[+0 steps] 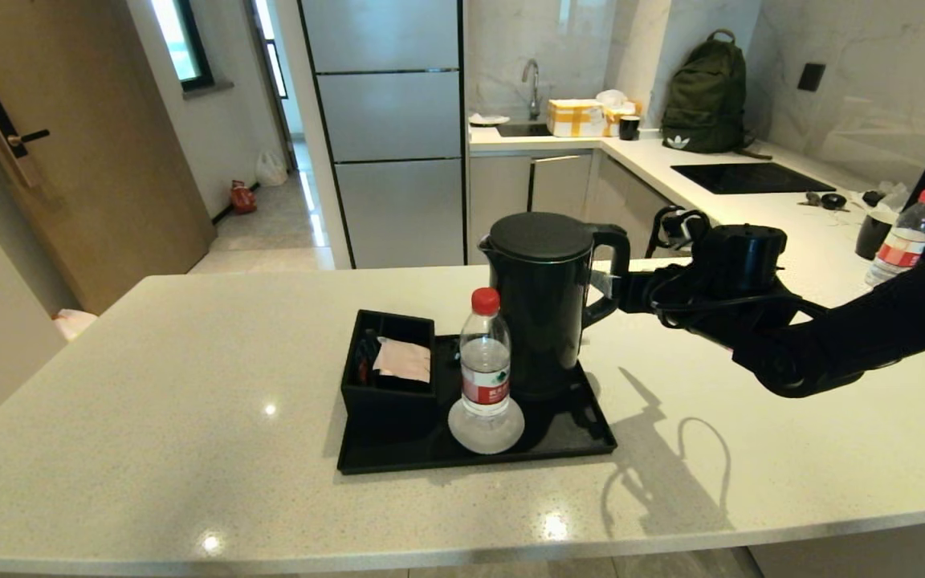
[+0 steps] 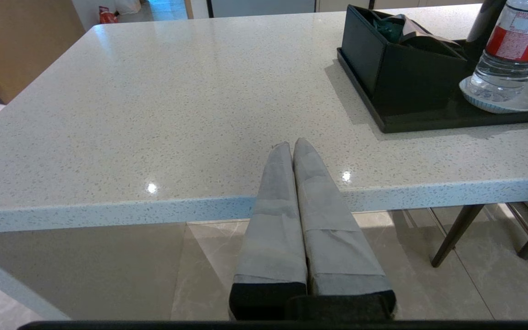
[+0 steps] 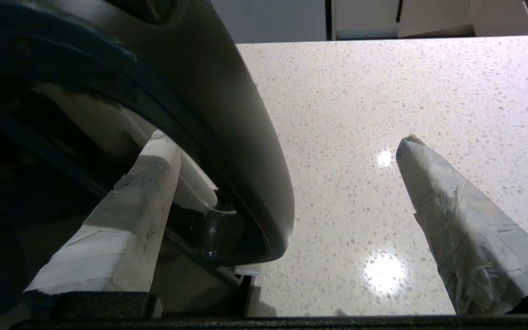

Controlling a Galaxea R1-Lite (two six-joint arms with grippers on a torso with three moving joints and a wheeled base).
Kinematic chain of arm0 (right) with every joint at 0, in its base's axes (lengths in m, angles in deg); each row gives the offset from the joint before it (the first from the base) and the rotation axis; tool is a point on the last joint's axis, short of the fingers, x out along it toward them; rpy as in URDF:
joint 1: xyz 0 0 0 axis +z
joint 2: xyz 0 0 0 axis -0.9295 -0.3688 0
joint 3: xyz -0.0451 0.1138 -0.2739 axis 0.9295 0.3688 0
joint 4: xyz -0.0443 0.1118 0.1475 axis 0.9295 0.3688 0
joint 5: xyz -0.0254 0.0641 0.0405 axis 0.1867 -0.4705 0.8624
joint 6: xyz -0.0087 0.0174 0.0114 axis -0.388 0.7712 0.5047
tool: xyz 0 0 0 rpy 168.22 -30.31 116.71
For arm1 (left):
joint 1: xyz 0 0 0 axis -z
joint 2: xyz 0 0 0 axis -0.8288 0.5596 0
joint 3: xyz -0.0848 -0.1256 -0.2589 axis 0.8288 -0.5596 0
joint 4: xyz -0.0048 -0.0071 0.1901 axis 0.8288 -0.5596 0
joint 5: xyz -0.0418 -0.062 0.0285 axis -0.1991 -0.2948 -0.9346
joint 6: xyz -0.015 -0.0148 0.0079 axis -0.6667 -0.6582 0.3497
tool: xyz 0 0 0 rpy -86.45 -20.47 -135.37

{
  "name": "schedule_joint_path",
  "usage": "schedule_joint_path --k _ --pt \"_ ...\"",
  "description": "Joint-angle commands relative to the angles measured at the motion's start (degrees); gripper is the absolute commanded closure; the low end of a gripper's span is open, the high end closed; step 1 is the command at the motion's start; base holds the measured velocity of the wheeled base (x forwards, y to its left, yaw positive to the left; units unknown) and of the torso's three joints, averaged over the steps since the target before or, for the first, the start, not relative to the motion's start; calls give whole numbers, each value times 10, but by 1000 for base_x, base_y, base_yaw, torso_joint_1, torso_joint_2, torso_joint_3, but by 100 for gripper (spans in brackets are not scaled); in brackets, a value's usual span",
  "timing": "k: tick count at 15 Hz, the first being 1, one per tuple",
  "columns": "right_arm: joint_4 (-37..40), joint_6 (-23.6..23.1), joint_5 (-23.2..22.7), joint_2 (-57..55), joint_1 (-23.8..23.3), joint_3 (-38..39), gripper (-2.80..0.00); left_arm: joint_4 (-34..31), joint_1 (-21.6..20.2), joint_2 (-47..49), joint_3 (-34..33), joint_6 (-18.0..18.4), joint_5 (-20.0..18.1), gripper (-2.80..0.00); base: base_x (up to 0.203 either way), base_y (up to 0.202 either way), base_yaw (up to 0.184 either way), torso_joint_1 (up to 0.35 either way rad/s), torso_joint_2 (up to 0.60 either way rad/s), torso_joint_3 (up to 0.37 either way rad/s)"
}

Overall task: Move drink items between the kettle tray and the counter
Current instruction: Pick up the kettle

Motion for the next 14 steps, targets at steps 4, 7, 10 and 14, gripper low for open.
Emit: schedule_joint_path --k 4,7,10,14 --pt "1 -19 2 -25 0 -21 -280 0 0 1 0 0 0 0 0 0 0 0 0 0" --pt "-1 -29 8 -32 0 -22 -280 0 0 1 0 -1 0 0 0 0 0 0 0 0" --pt "0 -37 11 -40 0 -39 -280 0 0 1 0 0 0 0 0 0 0 0 0 0" --pt "2 -44 14 -45 -3 -50 0 0 0 1 0 -1 0 0 0 0 0 0 0 0"
